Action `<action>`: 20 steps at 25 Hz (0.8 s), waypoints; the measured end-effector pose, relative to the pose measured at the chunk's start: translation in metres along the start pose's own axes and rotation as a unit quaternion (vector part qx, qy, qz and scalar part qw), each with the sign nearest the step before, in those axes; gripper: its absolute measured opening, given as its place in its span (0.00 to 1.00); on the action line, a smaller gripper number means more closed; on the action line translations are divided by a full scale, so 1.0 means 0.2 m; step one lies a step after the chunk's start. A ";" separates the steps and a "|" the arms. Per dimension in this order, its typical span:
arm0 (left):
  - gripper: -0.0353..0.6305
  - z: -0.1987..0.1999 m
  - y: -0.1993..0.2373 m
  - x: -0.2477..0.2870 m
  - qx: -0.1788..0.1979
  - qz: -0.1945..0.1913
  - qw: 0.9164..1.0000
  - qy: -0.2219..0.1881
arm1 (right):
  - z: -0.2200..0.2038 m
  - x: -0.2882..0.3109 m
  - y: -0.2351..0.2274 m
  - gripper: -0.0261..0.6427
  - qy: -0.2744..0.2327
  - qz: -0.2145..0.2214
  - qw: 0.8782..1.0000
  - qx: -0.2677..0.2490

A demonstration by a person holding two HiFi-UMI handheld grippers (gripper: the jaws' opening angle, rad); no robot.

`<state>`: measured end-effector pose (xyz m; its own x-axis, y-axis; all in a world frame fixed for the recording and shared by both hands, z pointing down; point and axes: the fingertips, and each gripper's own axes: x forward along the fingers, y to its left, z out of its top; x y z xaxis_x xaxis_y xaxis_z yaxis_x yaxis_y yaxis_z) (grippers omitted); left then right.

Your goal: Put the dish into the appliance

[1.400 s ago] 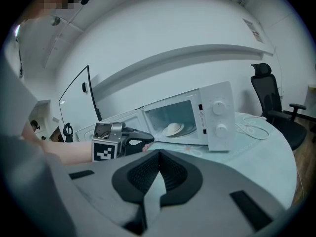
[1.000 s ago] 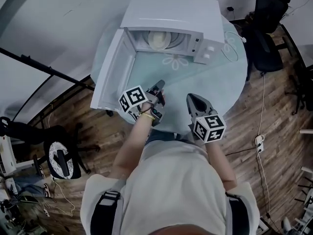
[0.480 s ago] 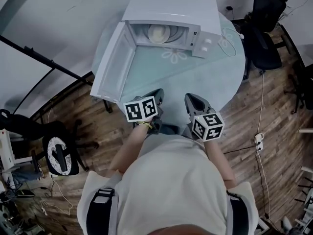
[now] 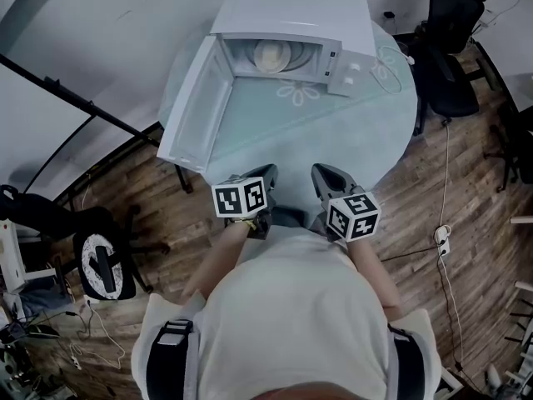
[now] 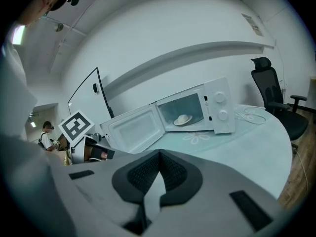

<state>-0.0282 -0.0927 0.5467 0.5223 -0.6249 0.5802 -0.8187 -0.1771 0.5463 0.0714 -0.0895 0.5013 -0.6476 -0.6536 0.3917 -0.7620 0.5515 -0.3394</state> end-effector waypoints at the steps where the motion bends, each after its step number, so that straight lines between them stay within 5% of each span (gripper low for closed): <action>1: 0.07 0.00 0.00 0.00 -0.003 -0.002 1.000 0.000 | 0.00 0.00 0.01 0.05 0.000 0.000 1.000 -0.002; 20: 0.07 0.00 0.00 0.02 -0.021 -0.014 1.000 -0.002 | -0.01 -0.05 0.03 0.05 -0.004 0.000 1.000 -0.017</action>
<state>-0.0257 -0.0948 0.5480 0.5430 -0.6239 0.5621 -0.7932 -0.1613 0.5872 0.0741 -0.0780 0.4971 -0.6472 -0.6584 0.3842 -0.7622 0.5684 -0.3099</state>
